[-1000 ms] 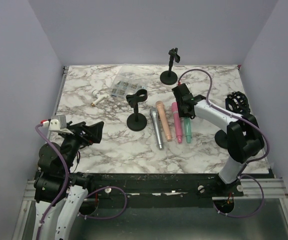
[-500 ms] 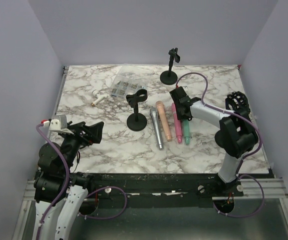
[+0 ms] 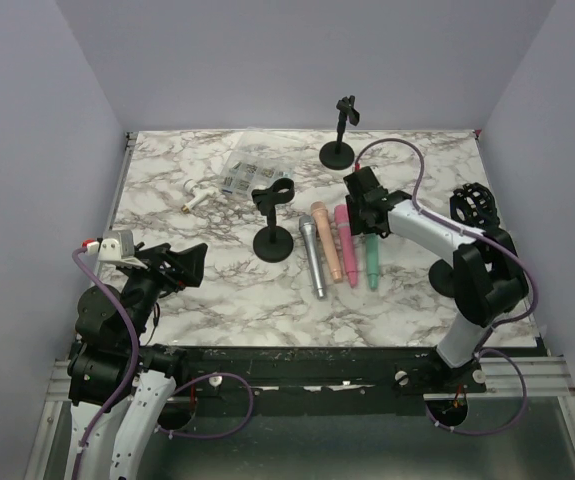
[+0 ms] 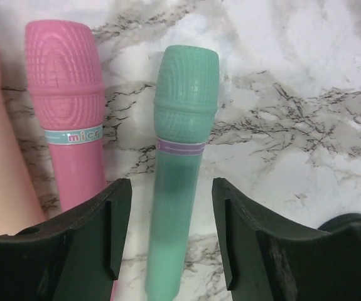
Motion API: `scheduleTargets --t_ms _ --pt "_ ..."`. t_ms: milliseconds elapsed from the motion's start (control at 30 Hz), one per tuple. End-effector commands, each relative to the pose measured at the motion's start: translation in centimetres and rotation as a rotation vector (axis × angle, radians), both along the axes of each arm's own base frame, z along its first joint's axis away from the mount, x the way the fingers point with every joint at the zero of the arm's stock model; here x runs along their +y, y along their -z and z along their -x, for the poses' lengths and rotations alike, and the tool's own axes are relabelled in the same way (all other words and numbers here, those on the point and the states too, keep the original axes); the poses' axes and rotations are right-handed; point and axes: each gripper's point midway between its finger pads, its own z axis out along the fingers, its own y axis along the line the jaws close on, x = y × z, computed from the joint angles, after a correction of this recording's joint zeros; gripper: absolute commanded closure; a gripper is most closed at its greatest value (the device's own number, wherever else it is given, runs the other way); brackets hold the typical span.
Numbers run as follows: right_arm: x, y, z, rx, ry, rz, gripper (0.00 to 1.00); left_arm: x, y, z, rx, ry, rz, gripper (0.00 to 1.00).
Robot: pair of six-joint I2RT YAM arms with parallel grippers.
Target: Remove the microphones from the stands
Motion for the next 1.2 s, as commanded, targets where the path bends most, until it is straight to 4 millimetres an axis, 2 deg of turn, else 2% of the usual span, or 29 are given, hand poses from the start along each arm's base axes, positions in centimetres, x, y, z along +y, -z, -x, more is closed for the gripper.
scheduleTargets --t_ms 0,67,200,367,500,600,700,833,1033,1167 --pt "1.0 -6.5 -0.3 -0.095 -0.01 -0.106 0.39 -0.1 -0.3 0.4 -0.004 0.011 0.007 0.01" --pt "1.5 -9.1 0.0 -0.125 -0.049 -0.144 0.39 -0.2 -0.3 0.4 -0.005 0.013 0.007 0.01" --pt "1.5 -15.7 0.9 -0.245 -0.088 -0.222 0.39 -0.2 -0.2 0.4 -0.006 0.013 0.007 0.02" --pt "0.6 -22.8 2.6 -0.391 -0.109 -0.284 0.39 -0.3 -0.2 0.3 -0.009 0.021 0.012 0.01" --pt "-2.6 -27.7 3.9 -0.524 -0.029 -0.243 0.4 -0.5 -0.1 0.3 -0.011 0.028 0.017 0.01" --pt "-5.5 -30.2 5.0 -0.587 0.07 -0.171 0.4 -0.5 -0.2 0.4 -0.014 0.031 0.018 0.01" --pt "-8.3 -31.7 6.3 -0.615 0.169 -0.091 0.4 -0.5 -0.3 0.4 -0.018 0.028 0.017 0.02" --pt "-11.6 -32.7 8.1 -0.632 0.283 0.01 0.4 -0.5 -0.3 0.4 -0.019 0.031 0.017 0.02" --pt "-15.4 -32.5 10.8 -0.631 0.401 0.125 0.41 -0.6 -0.2 0.4 -0.016 0.037 0.017 0.01" --pt "-16.9 -32.3 12.2 -0.633 0.448 0.15 0.45 -0.7 -0.3 0.4 -0.019 0.041 0.015 0.01"
